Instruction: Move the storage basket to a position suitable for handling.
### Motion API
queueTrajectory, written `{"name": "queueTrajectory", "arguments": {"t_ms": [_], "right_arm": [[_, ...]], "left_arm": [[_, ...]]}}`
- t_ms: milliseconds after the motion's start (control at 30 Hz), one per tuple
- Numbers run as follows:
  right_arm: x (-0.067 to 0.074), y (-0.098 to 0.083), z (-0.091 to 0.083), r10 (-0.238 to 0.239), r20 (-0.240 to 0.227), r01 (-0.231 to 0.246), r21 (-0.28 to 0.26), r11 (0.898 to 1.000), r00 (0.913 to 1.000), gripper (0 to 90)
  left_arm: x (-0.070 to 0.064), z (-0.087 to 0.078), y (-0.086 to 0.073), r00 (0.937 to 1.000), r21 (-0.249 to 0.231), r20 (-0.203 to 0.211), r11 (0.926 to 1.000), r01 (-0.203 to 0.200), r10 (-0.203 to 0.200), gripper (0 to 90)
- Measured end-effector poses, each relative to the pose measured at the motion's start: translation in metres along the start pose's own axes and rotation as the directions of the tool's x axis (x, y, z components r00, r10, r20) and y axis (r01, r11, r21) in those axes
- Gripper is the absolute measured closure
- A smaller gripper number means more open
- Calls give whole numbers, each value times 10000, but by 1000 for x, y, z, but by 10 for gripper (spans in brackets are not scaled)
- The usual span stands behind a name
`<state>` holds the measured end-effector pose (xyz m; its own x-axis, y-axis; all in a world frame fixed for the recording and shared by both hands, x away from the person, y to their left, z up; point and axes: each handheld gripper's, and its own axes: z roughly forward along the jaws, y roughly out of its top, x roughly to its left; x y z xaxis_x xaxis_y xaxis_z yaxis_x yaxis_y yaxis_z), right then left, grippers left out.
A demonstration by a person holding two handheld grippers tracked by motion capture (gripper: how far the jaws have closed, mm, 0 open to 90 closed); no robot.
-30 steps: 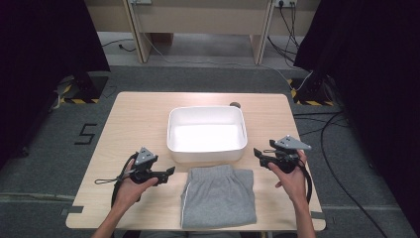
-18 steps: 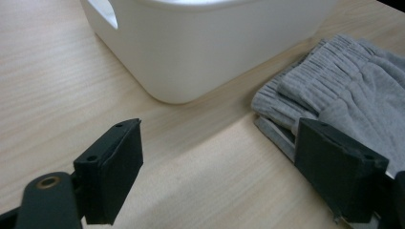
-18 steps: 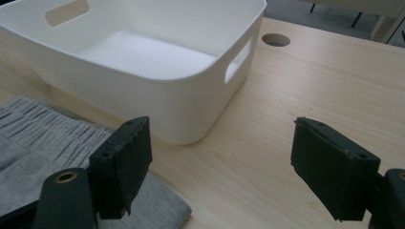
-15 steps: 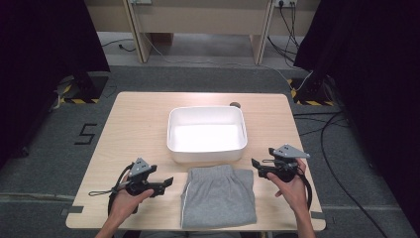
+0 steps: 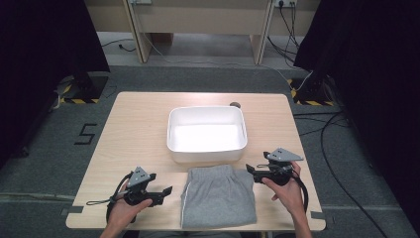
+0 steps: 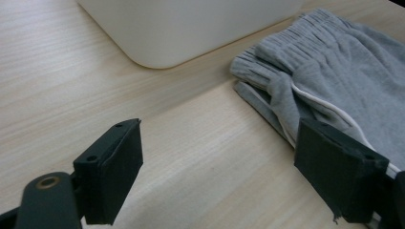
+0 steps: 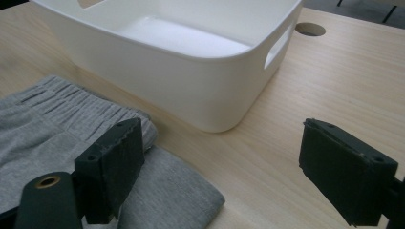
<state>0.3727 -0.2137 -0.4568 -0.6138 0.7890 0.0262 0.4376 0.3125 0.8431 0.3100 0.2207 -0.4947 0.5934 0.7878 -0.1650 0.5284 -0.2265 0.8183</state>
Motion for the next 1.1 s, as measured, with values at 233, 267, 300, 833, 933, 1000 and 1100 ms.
{"name": "queueTrajectory", "arguments": {"t_ms": [233, 267, 300, 833, 933, 1000, 1100], "right_arm": [[4, -2, 4, -148, -155, 150, 78, 9999, 9998, 164], [5, -3, 5, -111, -196, 114, 128, 9999, 9997, 165], [5, -3, 6, -130, -209, 133, 138, 9998, 9997, 165], [17, -10, 11, -241, -494, 264, 460, 9986, 9985, 174], [19, -11, 12, -221, -563, 249, 502, 9984, 9982, 177], [19, -12, 12, -283, -531, 314, 576, 9978, 9982, 177], [19, -12, 13, -316, -531, 347, 575, 9977, 9981, 176]], "left_arm": [[-12, -6, -8, 9998, 29, 191, 10000, -59, 59, 162], [-16, -8, -10, 9996, 29, 264, 10000, -51, 50, 162], [-17, -10, -12, 9996, 4, 288, 10000, -40, 40, 160], [-47, -19, -24, 9966, 218, 764, 9992, -338, 320, 149], [-52, -18, -24, 9958, 309, 849, 9989, -356, 328, 149], [-56, -17, -25, 9949, 352, 939, 9986, -403, 369, 149], [-59, -16, -26, 9941, 383, 1017, 9984, -420, 379, 149]]}}
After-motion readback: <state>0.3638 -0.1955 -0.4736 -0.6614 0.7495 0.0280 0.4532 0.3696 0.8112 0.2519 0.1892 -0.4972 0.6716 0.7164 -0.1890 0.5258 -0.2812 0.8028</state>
